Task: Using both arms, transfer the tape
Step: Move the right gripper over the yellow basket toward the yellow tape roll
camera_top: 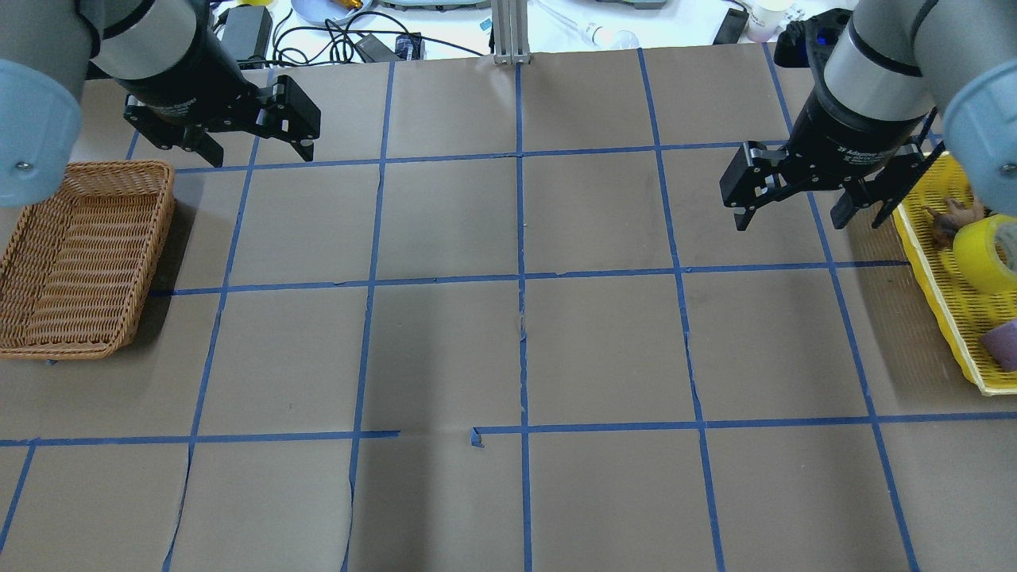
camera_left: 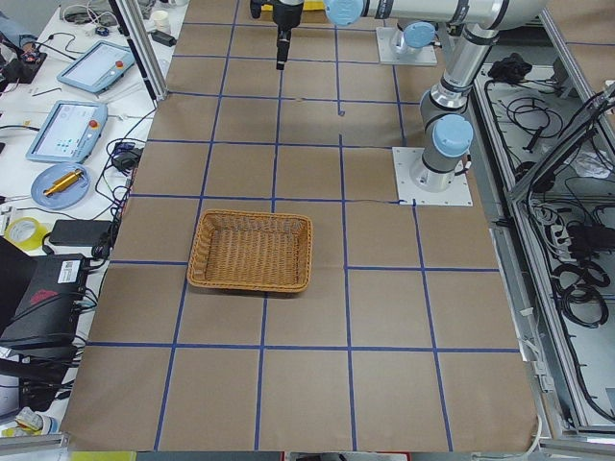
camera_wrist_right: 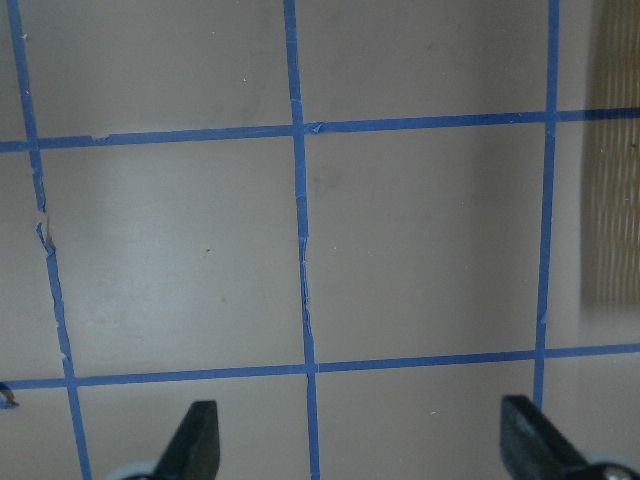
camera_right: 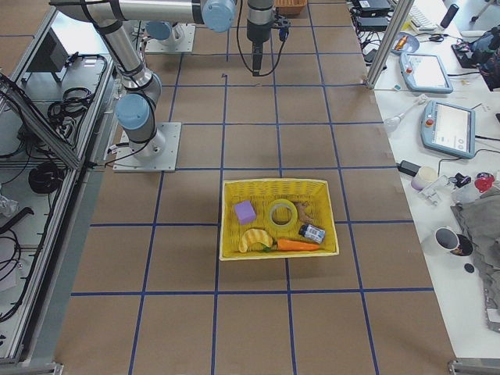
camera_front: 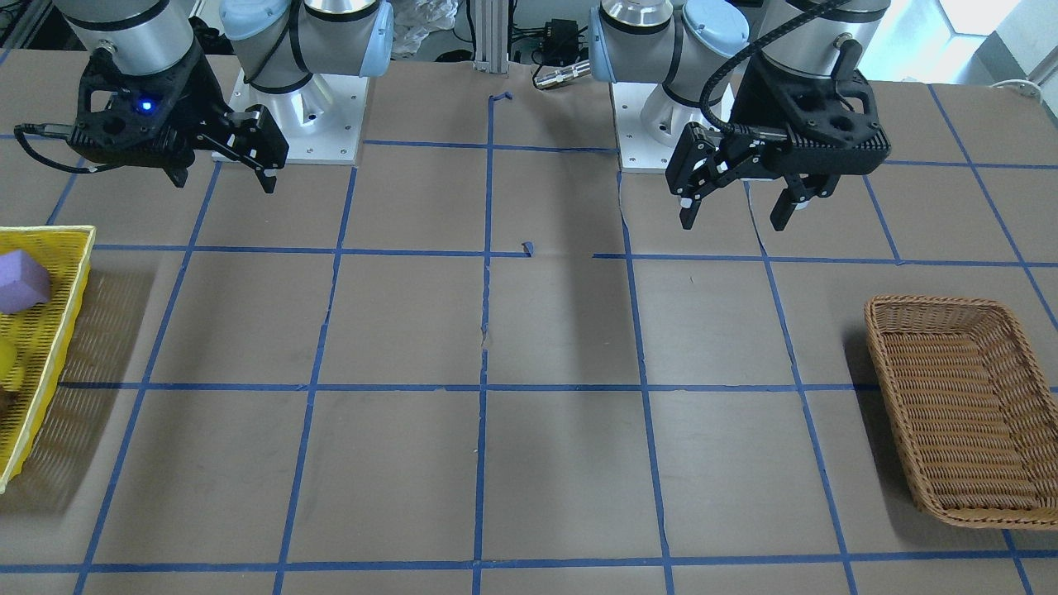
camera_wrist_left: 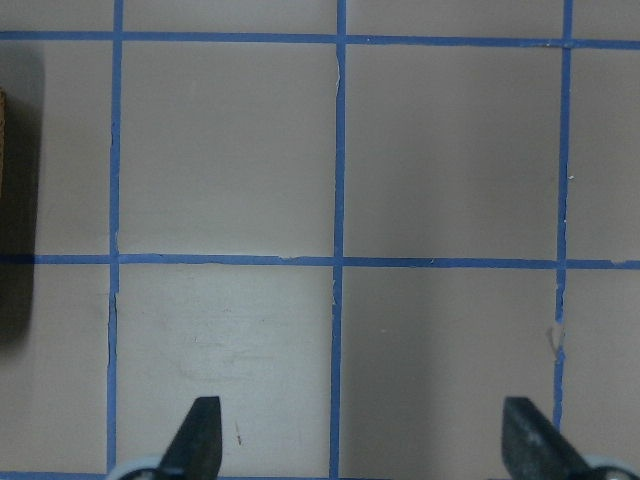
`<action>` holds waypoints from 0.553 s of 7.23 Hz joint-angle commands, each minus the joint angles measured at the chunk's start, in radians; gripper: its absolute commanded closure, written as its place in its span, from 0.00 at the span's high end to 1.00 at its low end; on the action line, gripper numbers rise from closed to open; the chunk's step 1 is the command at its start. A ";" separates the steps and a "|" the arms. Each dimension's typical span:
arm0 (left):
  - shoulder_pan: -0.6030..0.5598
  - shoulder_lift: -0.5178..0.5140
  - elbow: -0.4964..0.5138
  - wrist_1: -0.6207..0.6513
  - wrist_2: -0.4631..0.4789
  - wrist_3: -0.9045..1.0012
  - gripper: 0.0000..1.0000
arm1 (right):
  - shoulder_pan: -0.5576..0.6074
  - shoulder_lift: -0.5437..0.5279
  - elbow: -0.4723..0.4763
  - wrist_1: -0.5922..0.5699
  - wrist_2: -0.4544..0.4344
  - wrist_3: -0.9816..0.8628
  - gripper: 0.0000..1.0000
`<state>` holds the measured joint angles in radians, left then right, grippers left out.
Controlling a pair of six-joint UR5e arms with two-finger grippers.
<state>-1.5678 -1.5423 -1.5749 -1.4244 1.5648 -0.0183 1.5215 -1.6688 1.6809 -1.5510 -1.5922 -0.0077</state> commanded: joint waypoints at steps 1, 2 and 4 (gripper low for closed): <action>0.000 -0.004 0.003 0.002 0.000 0.001 1.00 | 0.008 0.000 0.003 0.000 0.027 0.000 1.00; 0.000 -0.007 0.004 0.008 -0.002 0.001 1.00 | 0.012 0.000 0.005 0.000 0.056 0.005 1.00; 0.000 -0.007 0.001 0.030 0.000 0.001 1.00 | 0.012 0.000 0.022 0.000 0.040 0.003 1.00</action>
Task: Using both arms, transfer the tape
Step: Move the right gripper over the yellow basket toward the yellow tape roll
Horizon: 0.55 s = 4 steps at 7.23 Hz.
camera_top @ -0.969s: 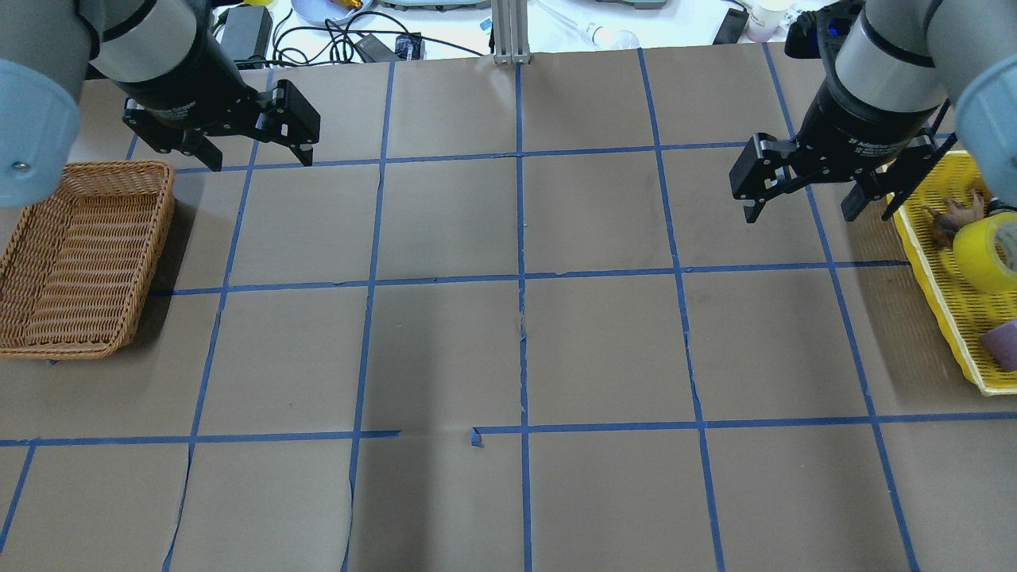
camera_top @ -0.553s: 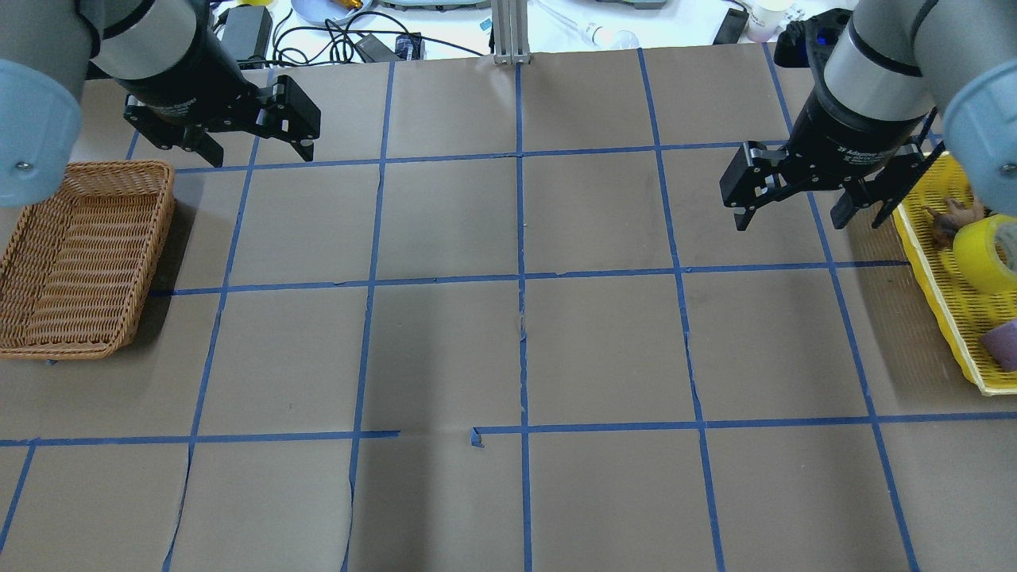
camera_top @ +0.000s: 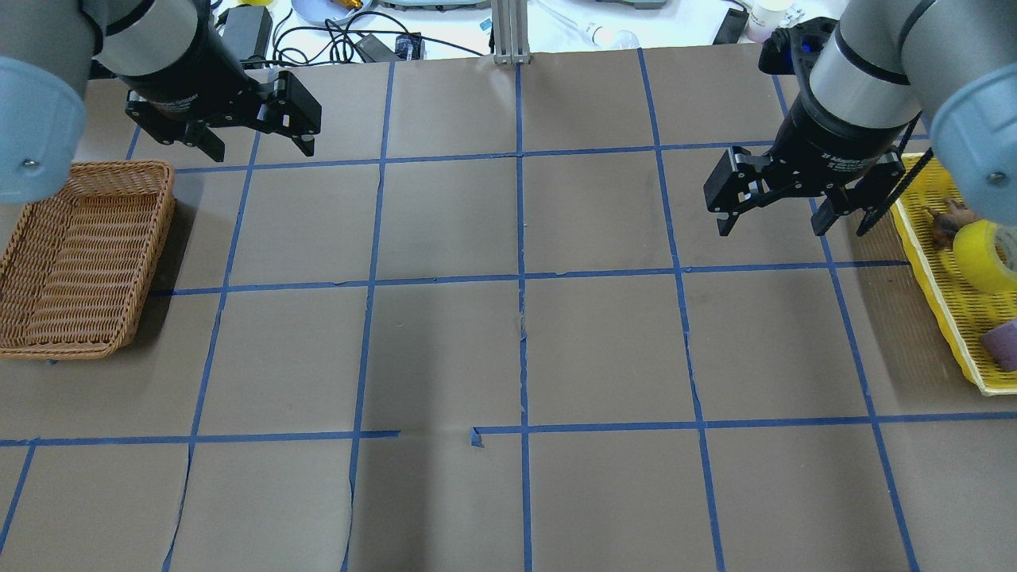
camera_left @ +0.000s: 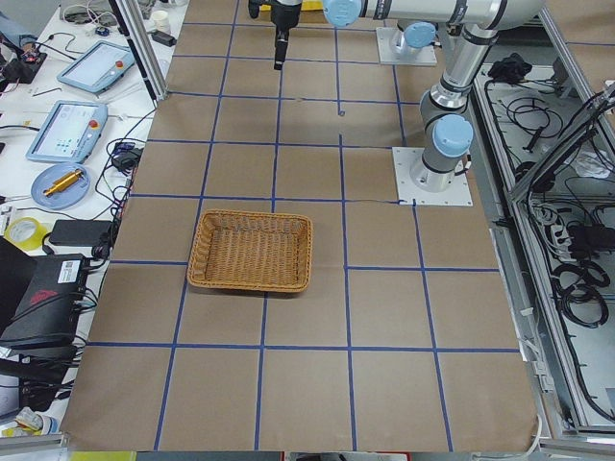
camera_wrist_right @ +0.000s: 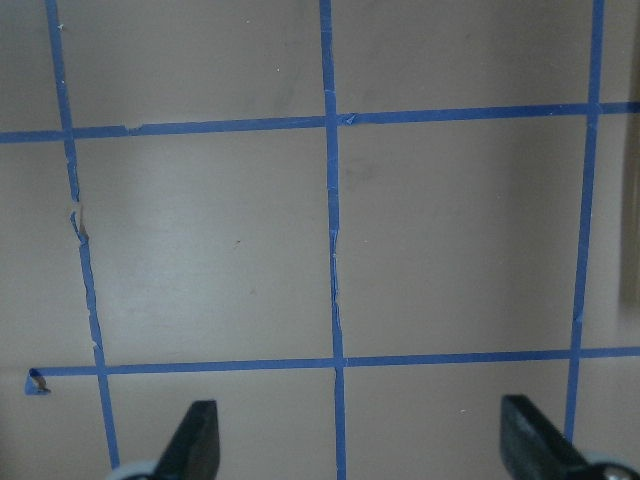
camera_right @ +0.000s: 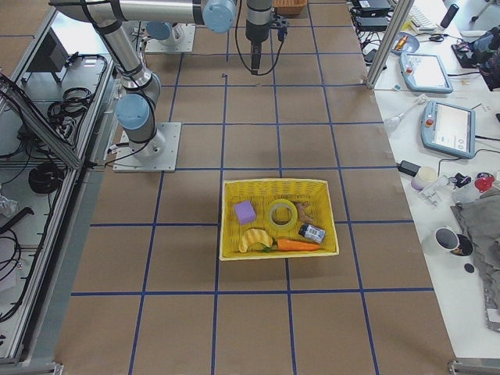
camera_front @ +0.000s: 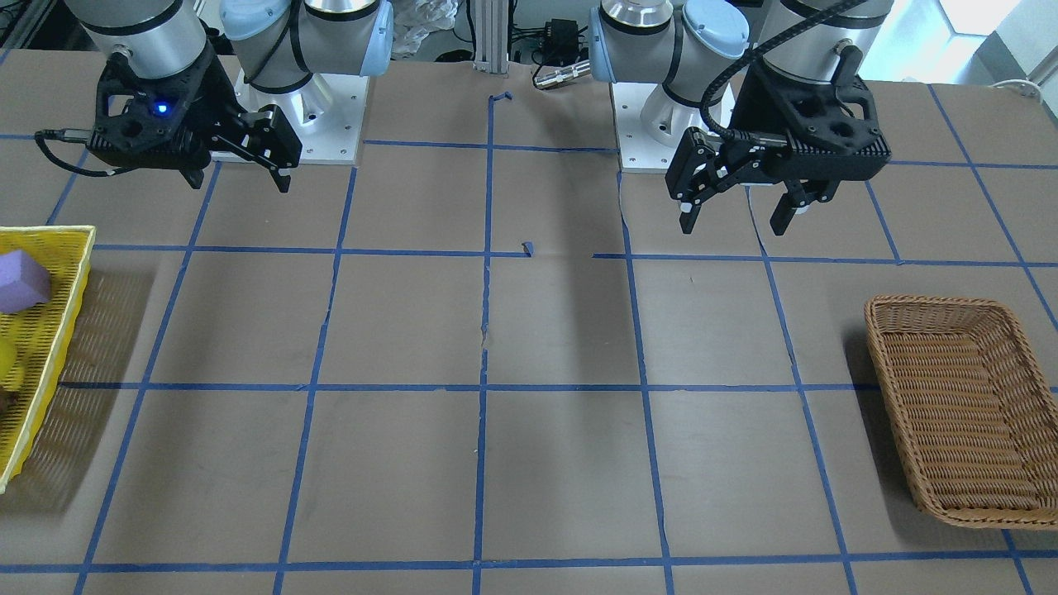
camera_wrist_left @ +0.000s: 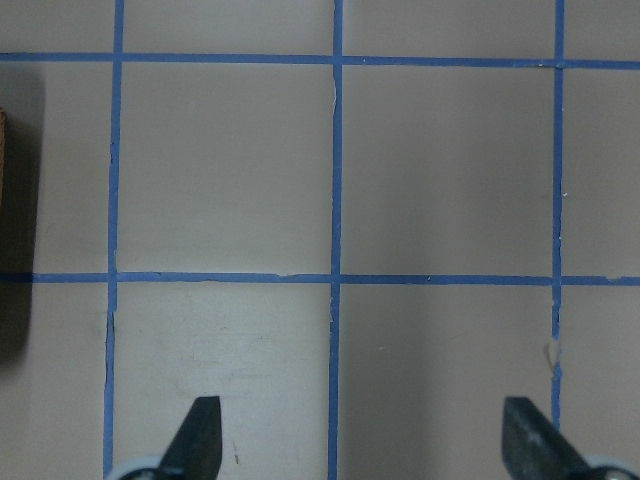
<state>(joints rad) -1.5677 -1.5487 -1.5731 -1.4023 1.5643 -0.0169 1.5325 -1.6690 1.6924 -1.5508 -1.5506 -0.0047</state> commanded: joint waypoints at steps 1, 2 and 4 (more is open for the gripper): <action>0.000 0.001 -0.002 0.008 0.000 0.000 1.00 | 0.001 0.000 0.010 0.000 -0.003 0.000 1.00; 0.000 -0.001 -0.002 0.008 0.000 0.000 1.00 | 0.001 0.000 0.012 0.000 -0.006 0.000 1.00; 0.000 0.002 -0.008 0.008 -0.001 -0.001 1.00 | 0.000 0.000 0.013 0.006 -0.008 -0.001 1.00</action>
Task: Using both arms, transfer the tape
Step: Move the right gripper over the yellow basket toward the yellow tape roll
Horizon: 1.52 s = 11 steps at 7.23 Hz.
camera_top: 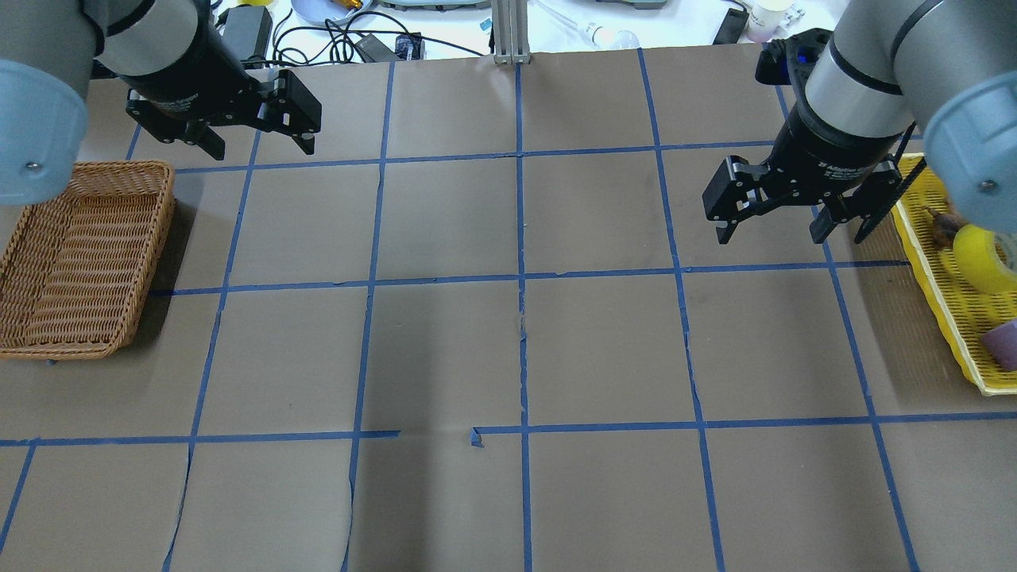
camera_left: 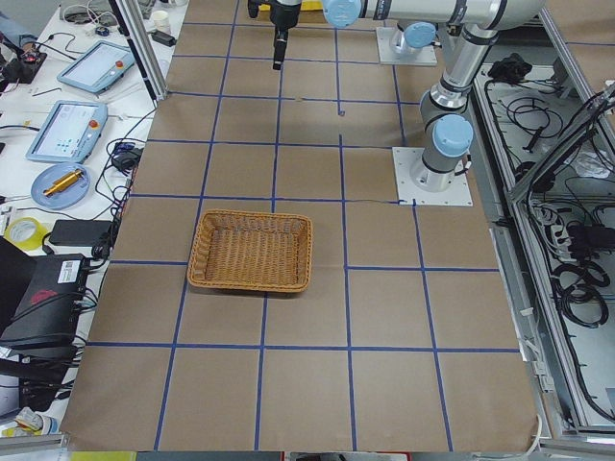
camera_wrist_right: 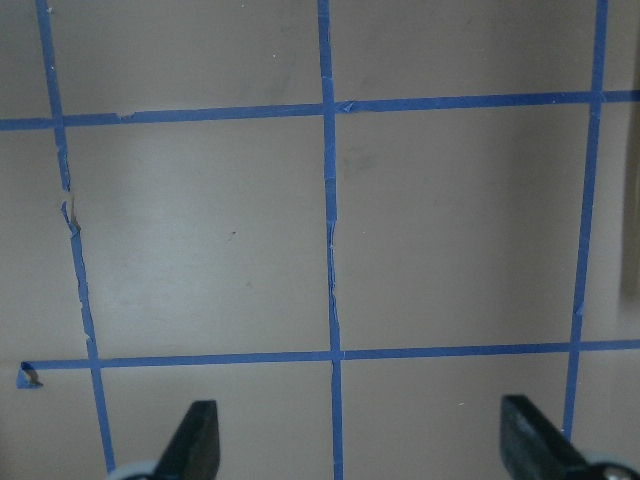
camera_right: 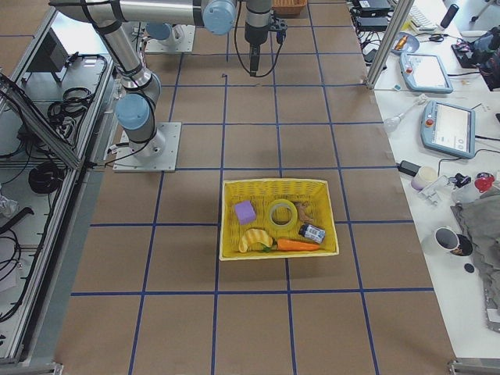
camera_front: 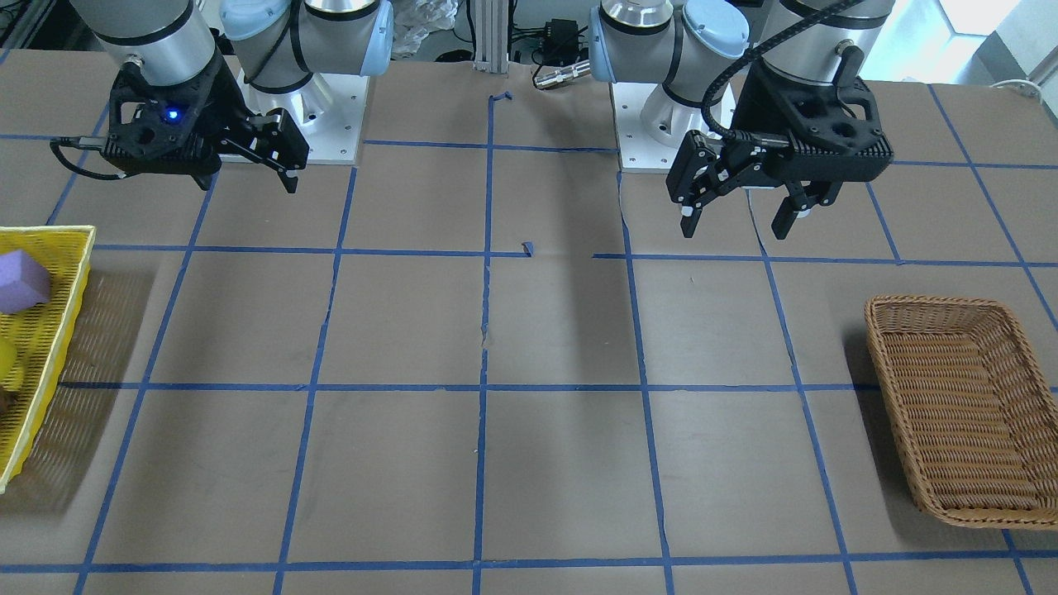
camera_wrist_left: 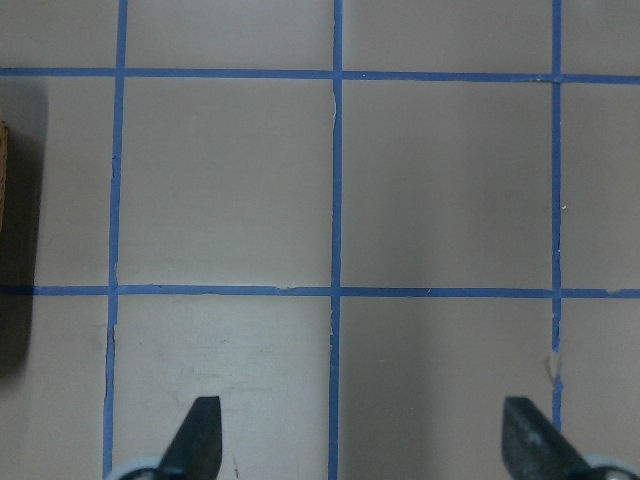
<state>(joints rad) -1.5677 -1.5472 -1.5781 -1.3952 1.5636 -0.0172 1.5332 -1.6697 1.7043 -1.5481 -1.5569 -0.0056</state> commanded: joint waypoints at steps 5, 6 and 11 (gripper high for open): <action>0.000 0.004 -0.007 0.001 -0.001 -0.001 1.00 | -0.001 0.001 0.002 0.011 -0.017 0.001 1.00; 0.000 0.006 -0.008 0.001 0.001 0.000 1.00 | -0.001 0.001 0.003 0.011 -0.017 0.001 1.00; 0.000 0.003 -0.008 0.001 -0.001 0.000 1.00 | -0.001 -0.002 0.025 0.010 -0.018 -0.001 1.00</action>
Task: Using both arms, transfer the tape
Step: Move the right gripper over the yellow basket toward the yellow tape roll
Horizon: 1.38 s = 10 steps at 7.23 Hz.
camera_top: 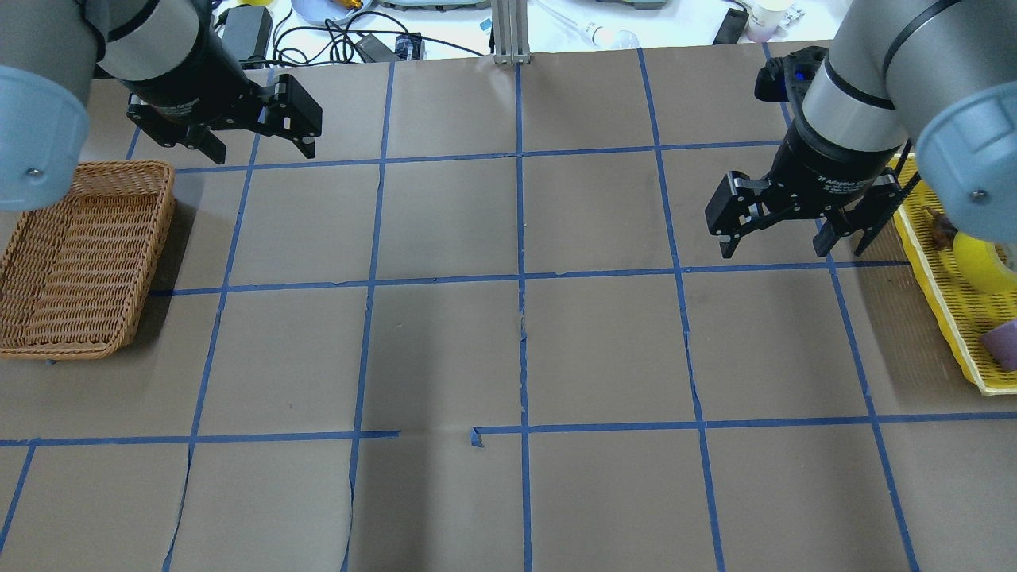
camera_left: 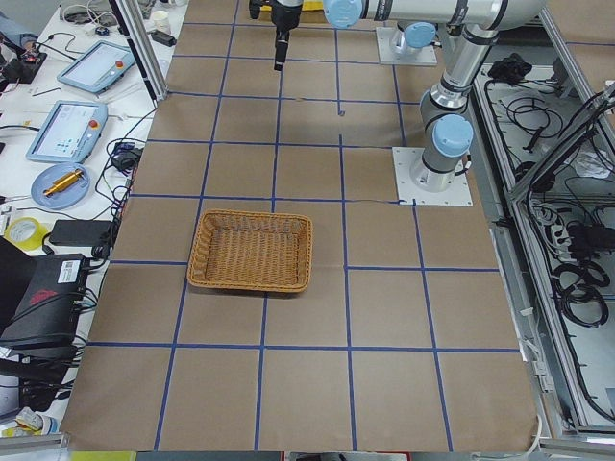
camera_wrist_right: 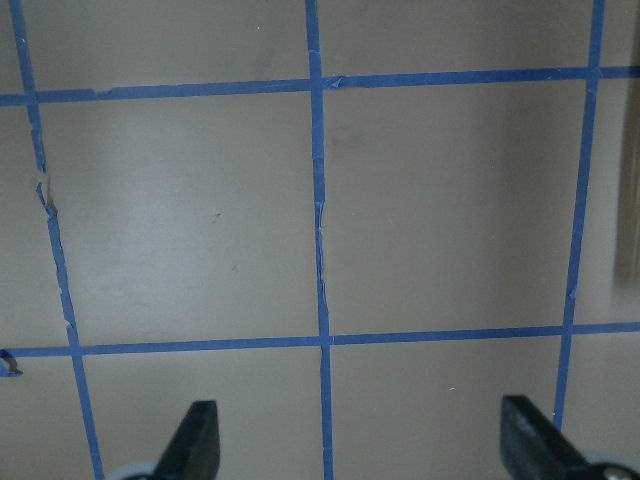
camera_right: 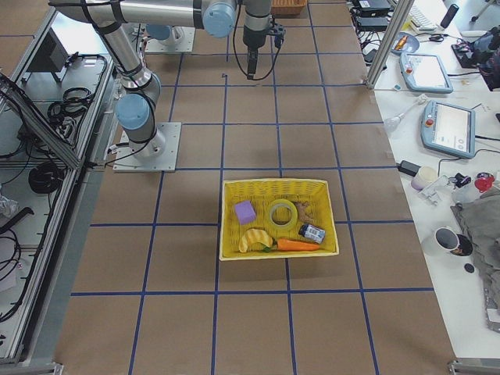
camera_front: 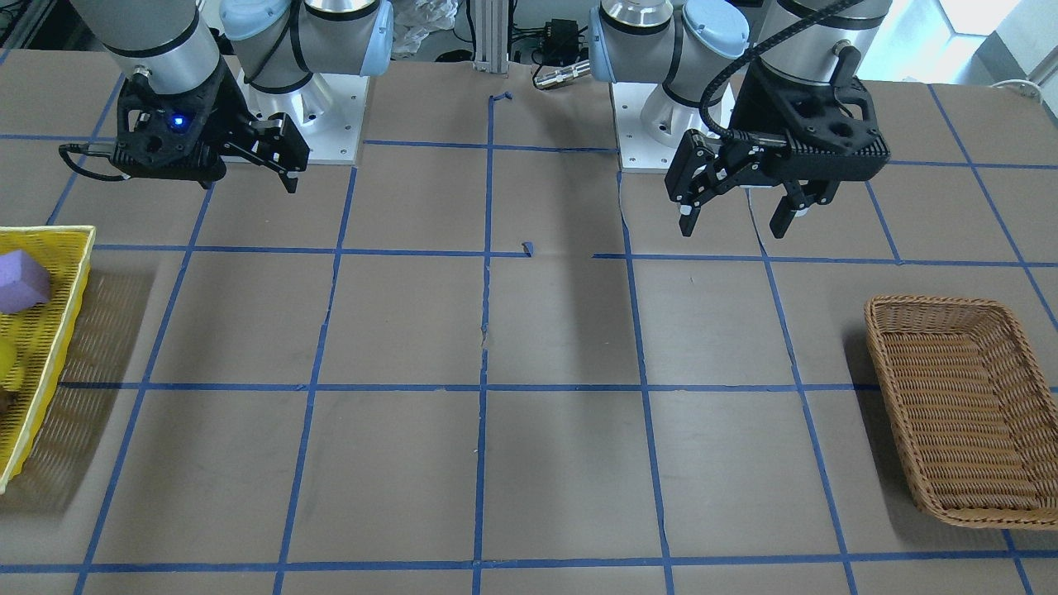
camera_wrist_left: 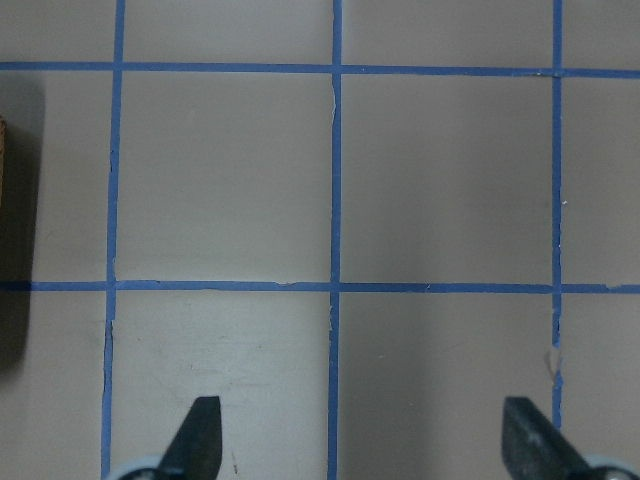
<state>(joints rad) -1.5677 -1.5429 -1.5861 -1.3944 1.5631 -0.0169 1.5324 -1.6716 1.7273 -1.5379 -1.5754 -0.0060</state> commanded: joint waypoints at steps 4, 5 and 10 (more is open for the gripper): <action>0.000 0.000 0.000 0.000 0.000 -0.002 1.00 | 0.000 0.001 -0.003 -0.017 0.003 0.001 1.00; 0.000 0.000 0.001 0.000 0.000 -0.002 1.00 | 0.000 0.001 -0.002 -0.027 0.003 0.001 1.00; 0.000 0.004 0.000 -0.002 0.002 0.000 1.00 | -0.315 0.027 -0.021 -0.120 -0.071 -0.354 1.00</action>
<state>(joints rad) -1.5683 -1.5392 -1.5861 -1.3954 1.5645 -0.0174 1.3476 -1.6628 1.7060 -1.6323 -1.6470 -0.2494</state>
